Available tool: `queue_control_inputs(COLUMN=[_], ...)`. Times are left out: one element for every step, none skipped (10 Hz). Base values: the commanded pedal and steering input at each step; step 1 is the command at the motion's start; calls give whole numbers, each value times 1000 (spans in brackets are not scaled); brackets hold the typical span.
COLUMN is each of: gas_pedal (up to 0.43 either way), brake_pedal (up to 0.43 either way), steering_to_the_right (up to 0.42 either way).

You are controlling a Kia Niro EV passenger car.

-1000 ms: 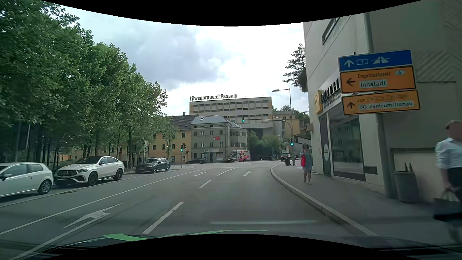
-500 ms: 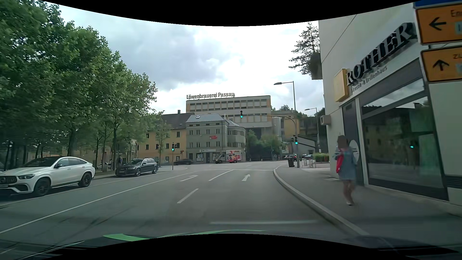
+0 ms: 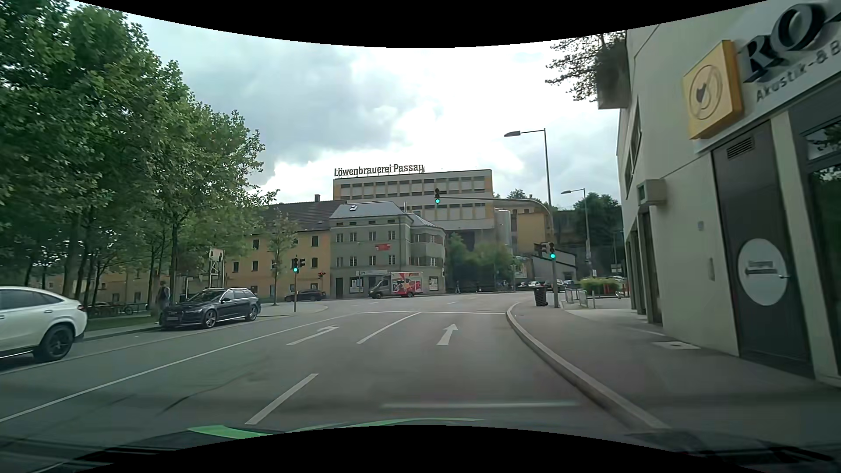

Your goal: Follow the waypoints while adhering to traffic rules and regulations

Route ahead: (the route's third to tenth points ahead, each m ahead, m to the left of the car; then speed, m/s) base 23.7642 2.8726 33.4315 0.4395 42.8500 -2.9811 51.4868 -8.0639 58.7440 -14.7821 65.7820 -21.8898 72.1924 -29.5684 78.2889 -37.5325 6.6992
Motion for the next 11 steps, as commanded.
queue_control_inputs(gas_pedal=[150,150,150,150,150,169,220,220,220,220,220], brake_pedal=[0,0,0,0,0,0,0,0,0,0,0], steering_to_the_right=[9,10,13,14,16,21,24,26,28,33,35])
